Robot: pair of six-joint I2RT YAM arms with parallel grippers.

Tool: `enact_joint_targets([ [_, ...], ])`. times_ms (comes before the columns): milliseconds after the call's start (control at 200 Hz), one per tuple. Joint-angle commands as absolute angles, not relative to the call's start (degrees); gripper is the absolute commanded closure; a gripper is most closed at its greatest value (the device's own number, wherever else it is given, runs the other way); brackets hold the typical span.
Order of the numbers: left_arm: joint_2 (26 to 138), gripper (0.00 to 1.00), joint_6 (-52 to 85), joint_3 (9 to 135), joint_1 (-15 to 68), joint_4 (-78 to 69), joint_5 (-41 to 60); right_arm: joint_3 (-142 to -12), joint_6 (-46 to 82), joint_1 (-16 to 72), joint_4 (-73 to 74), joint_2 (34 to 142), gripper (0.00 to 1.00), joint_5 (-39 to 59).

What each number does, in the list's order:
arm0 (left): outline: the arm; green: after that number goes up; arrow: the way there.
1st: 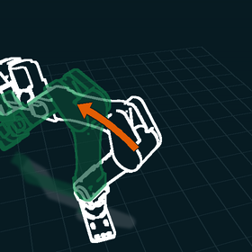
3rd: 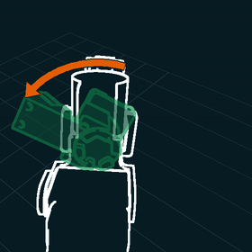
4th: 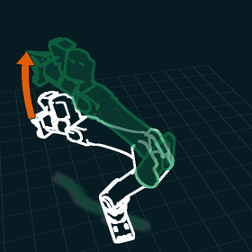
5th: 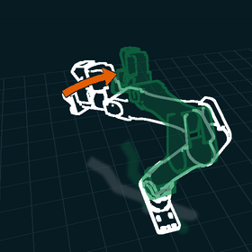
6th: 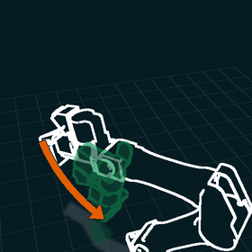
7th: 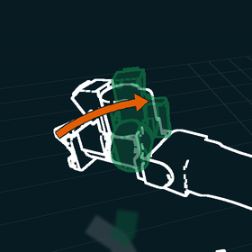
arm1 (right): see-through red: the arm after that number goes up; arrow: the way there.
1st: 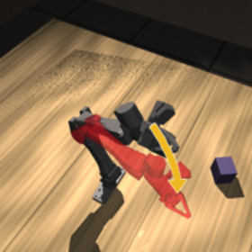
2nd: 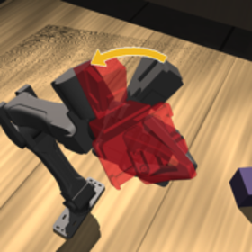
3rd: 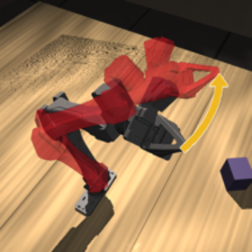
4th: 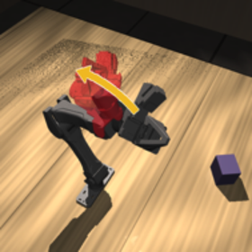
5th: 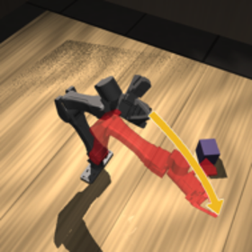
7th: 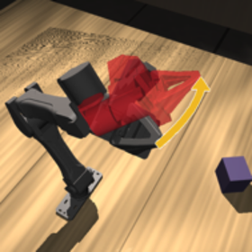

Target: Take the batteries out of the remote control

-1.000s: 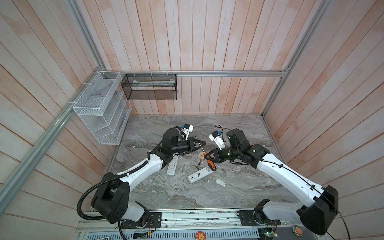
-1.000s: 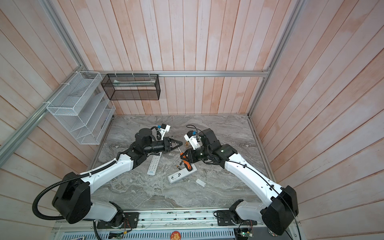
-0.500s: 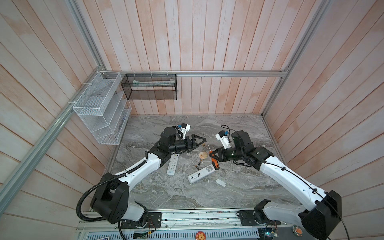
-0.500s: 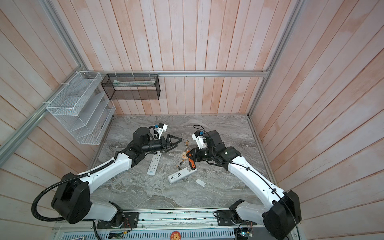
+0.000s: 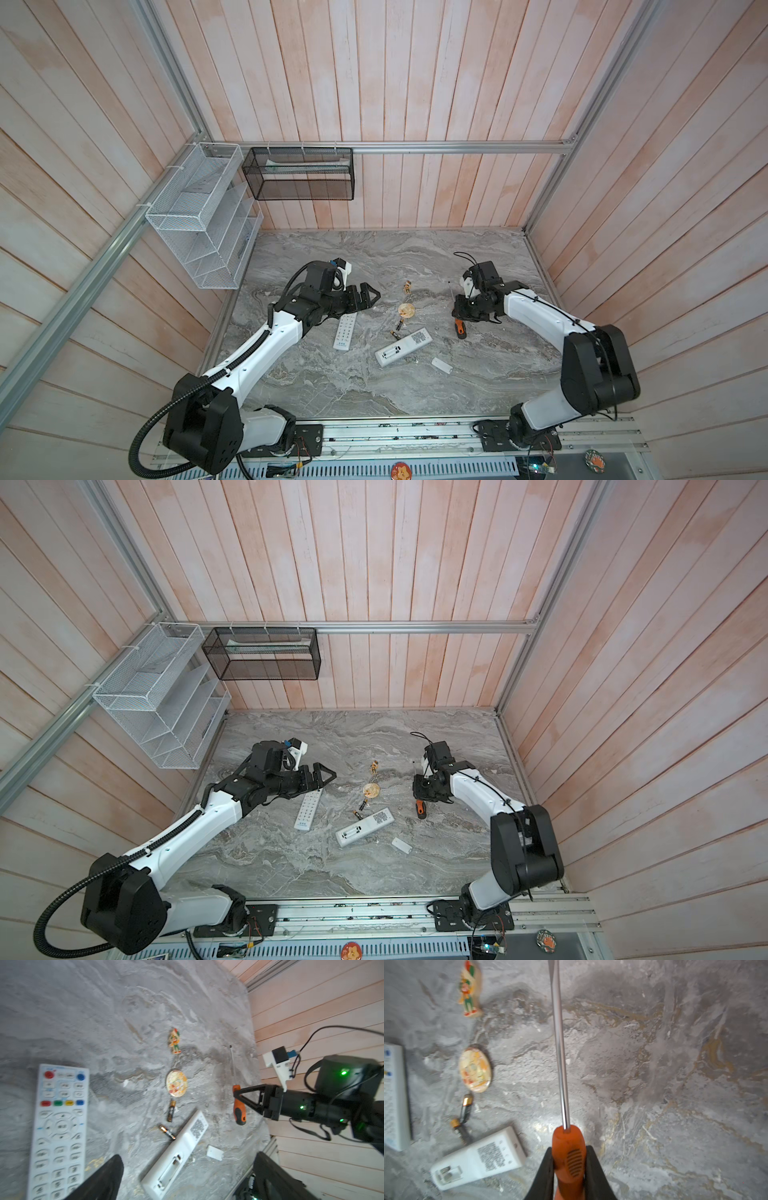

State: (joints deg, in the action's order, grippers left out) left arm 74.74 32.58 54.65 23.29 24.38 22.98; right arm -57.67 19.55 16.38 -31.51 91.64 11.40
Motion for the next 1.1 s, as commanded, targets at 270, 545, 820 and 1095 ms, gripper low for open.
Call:
enact_joint_targets([
  [270, 82.72, 0.0, 25.08, 56.12, 23.07, 33.32, 8.87, -60.9, 15.65, 15.91, -30.43, 98.87, 1.0, 10.17],
  [545, 96.11, 0.0, 20.57, 64.57, 24.25, 39.1, -0.66, -59.81, 15.14, 15.47, -29.16, 99.33, 0.92, 11.58],
  [820, 102.72, 0.0, 18.29, 67.82, 24.52, 39.02, -3.81, -59.5, 15.09, 14.96, -29.65, 96.67, 0.68, 12.12],
  [1095, 107.09, 0.17, 17.04, 69.17, 24.86, 38.71, -3.79, -56.89, 17.56, 15.03, -29.71, 88.36, 0.54, 14.69],
])
